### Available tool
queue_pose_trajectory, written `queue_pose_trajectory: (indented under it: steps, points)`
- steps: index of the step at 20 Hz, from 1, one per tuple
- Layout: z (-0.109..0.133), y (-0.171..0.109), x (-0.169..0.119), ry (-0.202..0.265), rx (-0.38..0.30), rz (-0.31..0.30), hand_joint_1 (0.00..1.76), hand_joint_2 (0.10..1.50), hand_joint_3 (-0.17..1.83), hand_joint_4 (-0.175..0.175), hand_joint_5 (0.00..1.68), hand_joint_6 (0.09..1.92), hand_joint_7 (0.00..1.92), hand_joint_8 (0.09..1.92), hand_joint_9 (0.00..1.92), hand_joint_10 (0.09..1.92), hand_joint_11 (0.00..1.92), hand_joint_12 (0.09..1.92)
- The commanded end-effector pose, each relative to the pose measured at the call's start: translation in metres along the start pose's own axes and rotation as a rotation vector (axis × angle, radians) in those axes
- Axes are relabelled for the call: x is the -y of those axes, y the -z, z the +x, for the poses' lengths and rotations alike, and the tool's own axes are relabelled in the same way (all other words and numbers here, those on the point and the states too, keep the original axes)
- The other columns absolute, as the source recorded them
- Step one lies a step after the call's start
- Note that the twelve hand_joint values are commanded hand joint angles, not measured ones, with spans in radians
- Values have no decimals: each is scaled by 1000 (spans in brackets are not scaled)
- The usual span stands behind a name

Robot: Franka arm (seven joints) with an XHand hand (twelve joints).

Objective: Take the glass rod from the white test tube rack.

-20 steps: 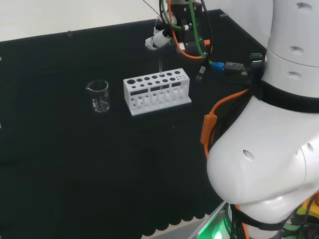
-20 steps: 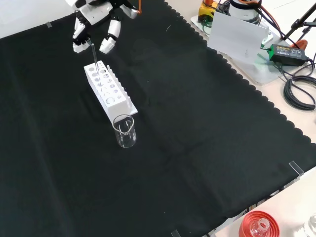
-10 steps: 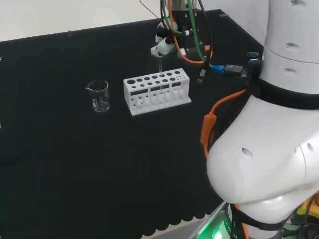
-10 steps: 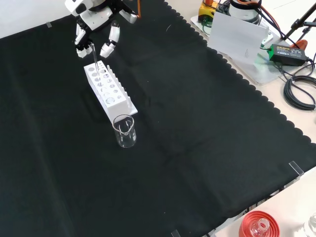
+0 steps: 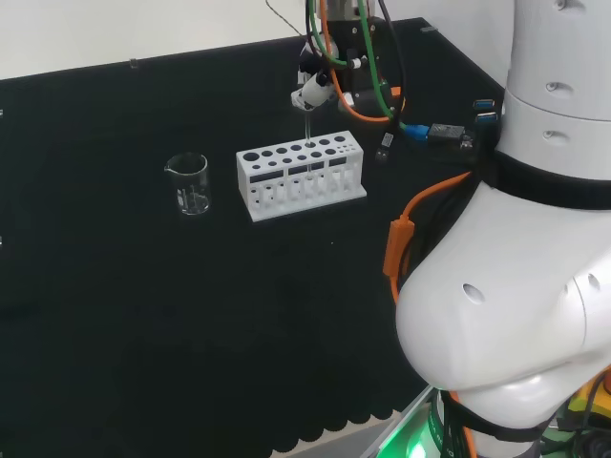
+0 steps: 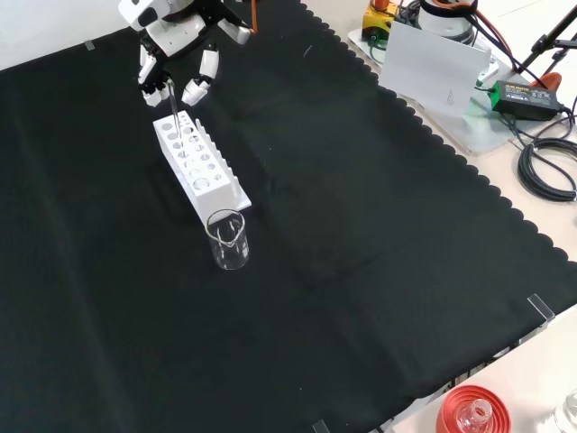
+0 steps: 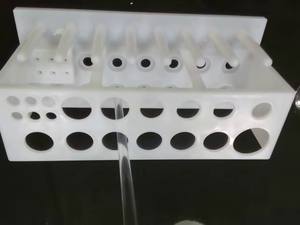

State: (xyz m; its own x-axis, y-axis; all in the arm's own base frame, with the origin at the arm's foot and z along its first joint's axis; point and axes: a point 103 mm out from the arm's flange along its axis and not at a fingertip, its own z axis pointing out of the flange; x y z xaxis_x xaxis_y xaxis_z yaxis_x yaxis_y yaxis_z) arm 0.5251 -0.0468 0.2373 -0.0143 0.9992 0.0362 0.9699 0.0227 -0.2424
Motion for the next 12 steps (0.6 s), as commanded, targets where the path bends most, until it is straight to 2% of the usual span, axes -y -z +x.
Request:
queue_pose_trajectory:
  steps: [1, 5, 9, 12]
  points:
    - [2, 0, -1, -4, 7, 4, 853, 816, 586, -175, 522, 955, 895, 800, 1103, 630, 980, 1186]
    - [9, 3, -7, -1, 26, -15, 915, 809, 618, -175, 562, 958, 921, 786, 1144, 602, 1028, 1161]
    - [13, 5, -10, 8, 29, -66, 1014, 782, 668, -175, 687, 929, 1022, 733, 1232, 542, 1106, 1127]
    - [17, 7, -12, 16, 53, -99, 1120, 983, 316, -175, 880, 1079, 1199, 673, 1355, 498, 1256, 1057]
